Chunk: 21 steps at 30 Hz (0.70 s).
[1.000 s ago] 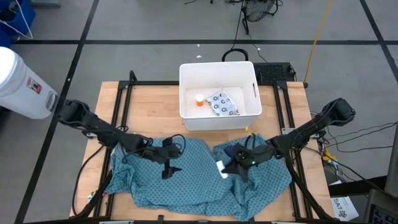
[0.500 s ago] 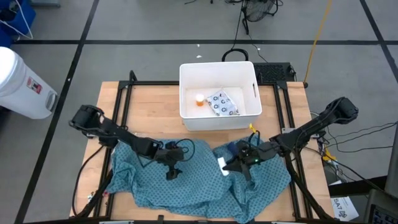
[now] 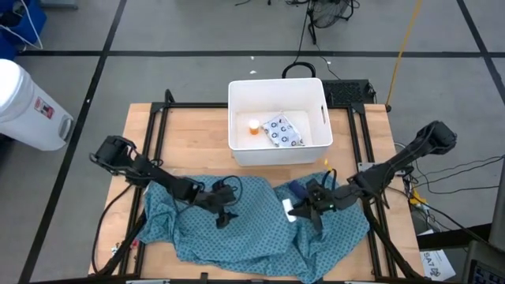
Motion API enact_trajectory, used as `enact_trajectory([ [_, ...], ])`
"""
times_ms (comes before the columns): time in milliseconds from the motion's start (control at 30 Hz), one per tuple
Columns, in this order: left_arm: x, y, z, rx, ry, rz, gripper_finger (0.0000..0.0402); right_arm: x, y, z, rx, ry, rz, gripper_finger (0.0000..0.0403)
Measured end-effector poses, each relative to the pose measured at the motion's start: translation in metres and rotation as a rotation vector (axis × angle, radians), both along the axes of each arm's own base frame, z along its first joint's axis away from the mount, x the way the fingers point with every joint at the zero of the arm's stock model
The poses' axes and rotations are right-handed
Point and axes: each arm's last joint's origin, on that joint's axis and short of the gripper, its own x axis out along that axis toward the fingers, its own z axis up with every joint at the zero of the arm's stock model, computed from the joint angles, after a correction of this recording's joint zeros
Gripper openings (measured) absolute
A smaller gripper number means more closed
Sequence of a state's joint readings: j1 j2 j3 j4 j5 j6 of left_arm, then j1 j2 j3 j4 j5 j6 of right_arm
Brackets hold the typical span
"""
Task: Pick & place medical supplies in basket/bin
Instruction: Put the white rolled gauze into the white bin
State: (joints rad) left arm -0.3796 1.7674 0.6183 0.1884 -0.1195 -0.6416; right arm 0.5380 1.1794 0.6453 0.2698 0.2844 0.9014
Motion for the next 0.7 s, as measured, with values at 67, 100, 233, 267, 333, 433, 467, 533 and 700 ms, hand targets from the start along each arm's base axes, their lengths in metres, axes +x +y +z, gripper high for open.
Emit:
enact_trajectory([
  [67, -0.005, 0.001, -0.003, -0.023, -0.035, 0.019, 0.0351, -0.005, 0.001, -0.004, 0.007, 0.060, -0.012, 0.0034],
  [100, -0.007, 0.002, -0.004, -0.037, -0.053, 0.030, 0.0346, -0.007, 0.001, -0.006, 0.005, 0.086, -0.028, 0.0034],
  [233, -0.015, 0.005, -0.009, -0.122, -0.124, 0.078, 0.0325, -0.017, 0.000, -0.018, 0.009, 0.229, -0.110, 0.0030],
  [267, -0.017, 0.006, -0.010, -0.141, -0.139, 0.081, 0.0321, -0.019, -0.001, -0.020, 0.009, 0.257, -0.120, 0.0030],
  [333, -0.021, 0.008, -0.011, -0.178, -0.160, 0.082, 0.0314, -0.022, -0.003, -0.022, 0.000, 0.280, -0.152, 0.0032],
  [433, -0.026, 0.009, -0.013, -0.241, -0.170, 0.074, 0.0305, -0.027, -0.005, -0.023, 0.008, 0.313, -0.194, 0.0033],
  [467, -0.027, 0.009, -0.013, -0.245, -0.170, 0.065, 0.0303, -0.029, -0.006, -0.024, 0.009, 0.332, -0.203, 0.0032],
  [533, -0.028, 0.008, -0.013, -0.248, -0.167, 0.059, 0.0297, -0.034, -0.007, -0.026, 0.024, 0.380, -0.216, 0.0028],
  [700, -0.028, 0.008, -0.013, -0.255, -0.161, 0.051, 0.0283, -0.043, -0.007, -0.023, 0.033, 0.413, -0.206, 0.0034],
])
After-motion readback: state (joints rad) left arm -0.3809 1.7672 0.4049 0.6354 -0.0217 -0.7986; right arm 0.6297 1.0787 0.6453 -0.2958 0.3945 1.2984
